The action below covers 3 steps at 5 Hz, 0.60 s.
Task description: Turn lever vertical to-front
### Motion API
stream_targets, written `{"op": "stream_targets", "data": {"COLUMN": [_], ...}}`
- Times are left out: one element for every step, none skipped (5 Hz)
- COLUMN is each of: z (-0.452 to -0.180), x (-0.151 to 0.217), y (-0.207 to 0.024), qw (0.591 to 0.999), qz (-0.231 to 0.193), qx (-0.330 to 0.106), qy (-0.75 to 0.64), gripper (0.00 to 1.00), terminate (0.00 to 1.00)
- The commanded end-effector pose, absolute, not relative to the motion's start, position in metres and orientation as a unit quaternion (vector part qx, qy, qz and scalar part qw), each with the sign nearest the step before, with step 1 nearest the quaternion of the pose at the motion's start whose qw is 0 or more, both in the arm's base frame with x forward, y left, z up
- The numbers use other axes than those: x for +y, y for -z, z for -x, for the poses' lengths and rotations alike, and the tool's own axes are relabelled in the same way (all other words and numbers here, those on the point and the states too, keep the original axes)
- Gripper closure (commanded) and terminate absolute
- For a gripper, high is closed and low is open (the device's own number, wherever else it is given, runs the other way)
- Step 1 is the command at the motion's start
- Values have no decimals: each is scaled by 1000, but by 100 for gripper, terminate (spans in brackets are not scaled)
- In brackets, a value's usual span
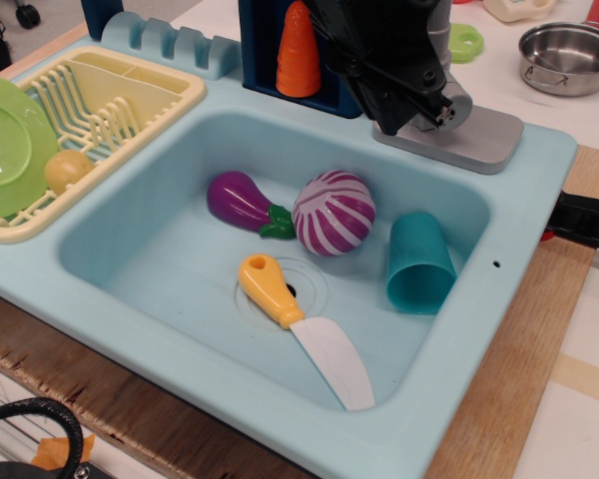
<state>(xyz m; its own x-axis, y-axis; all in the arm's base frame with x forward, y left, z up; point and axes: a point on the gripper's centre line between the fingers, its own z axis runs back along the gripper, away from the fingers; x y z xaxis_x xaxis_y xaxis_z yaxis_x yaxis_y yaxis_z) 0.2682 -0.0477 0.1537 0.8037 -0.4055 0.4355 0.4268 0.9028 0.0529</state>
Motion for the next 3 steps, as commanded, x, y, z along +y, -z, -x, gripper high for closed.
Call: {"op": "stream_targets", "data": {"z": [-235,-230,-226], "x": [-35,-31,-28], "y": [-120,-118,-127], "qw": [965,969,968], "qz": [30,30,29], "qx": [-157,-146,-122], "qy": [206,198,216], "gripper": [100,100,0], "terminate": [0,0,100]}}
